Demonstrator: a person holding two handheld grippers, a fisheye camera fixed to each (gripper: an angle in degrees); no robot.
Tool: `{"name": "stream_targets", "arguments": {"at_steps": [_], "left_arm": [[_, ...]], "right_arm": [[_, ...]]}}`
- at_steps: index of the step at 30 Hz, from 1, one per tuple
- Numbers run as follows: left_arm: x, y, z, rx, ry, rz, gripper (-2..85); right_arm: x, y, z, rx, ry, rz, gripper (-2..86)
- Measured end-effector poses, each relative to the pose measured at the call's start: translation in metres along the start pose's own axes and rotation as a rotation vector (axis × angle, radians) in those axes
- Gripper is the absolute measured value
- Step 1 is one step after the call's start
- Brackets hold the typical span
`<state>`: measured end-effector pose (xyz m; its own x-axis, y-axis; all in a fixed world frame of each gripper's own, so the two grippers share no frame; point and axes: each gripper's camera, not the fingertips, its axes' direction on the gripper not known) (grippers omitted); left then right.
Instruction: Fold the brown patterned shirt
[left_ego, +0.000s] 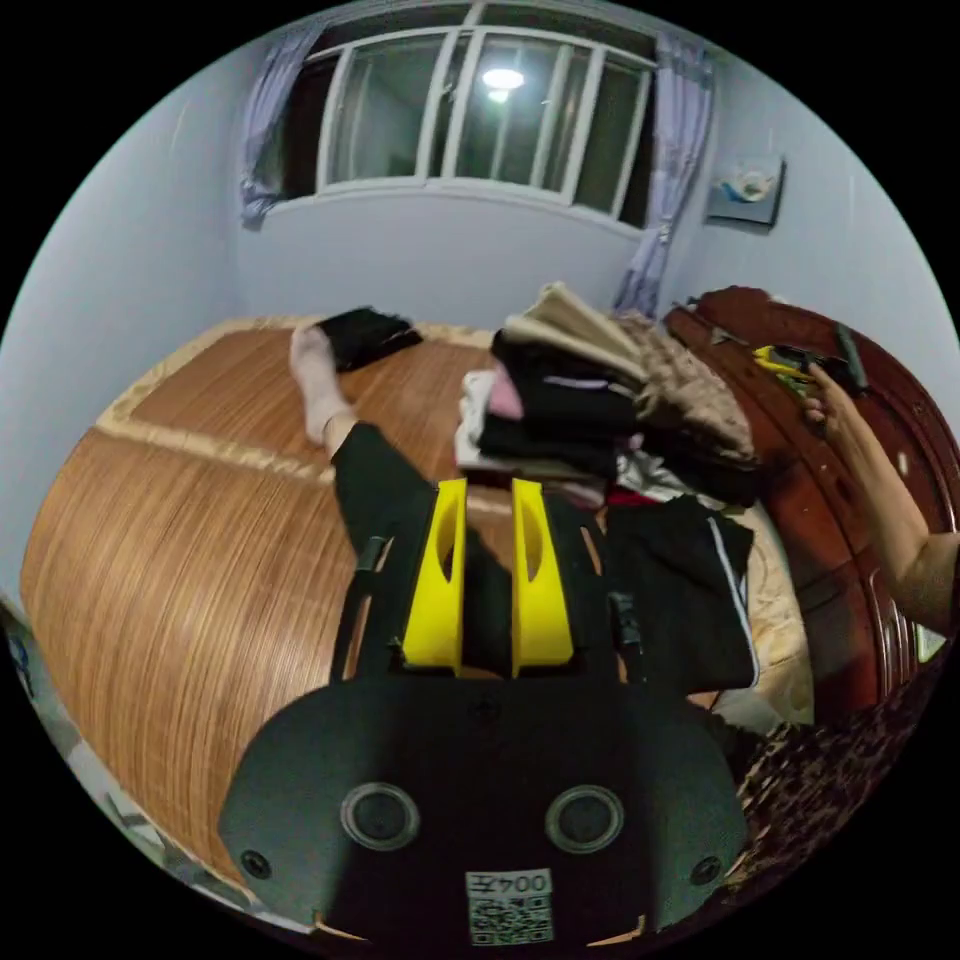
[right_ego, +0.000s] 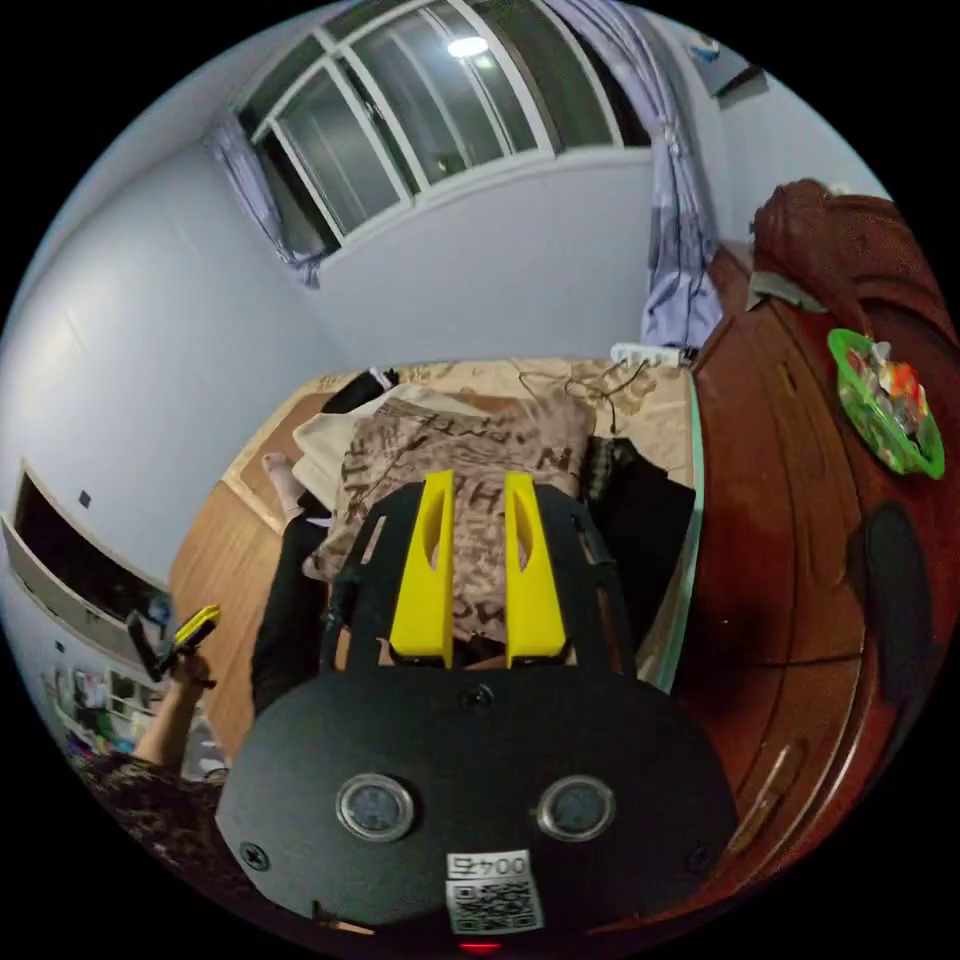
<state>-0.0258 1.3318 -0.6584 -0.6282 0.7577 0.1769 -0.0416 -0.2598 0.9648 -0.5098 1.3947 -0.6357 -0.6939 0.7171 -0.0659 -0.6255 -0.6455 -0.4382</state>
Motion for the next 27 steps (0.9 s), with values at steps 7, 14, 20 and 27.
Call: {"name": "stream_targets", "arguments": {"at_steps": [7,14,20,27], "left_arm": [[-0.046,0.107,-0.002,-0.205,-0.273,-0.196,2.3],[-0.063,0.237,-0.028,-0.368,-0.48,-0.462,2.2],[-0.064,0.303,-0.039,-0.321,-0.481,-0.638,4.4],[-0.038,0.314,-0.042,-0.294,-0.542,-0.604,5.5]], "right_arm": [[-0.055,0.151,0.06,-0.147,0.054,-0.18,11.7],[-0.079,0.216,0.111,-0.383,0.128,-0.196,18.3],[-0.121,0.197,0.121,-0.5,0.29,-0.305,5.9],[-0.136,0.178,0.069,-0.448,0.08,-0.204,4.5]]}}
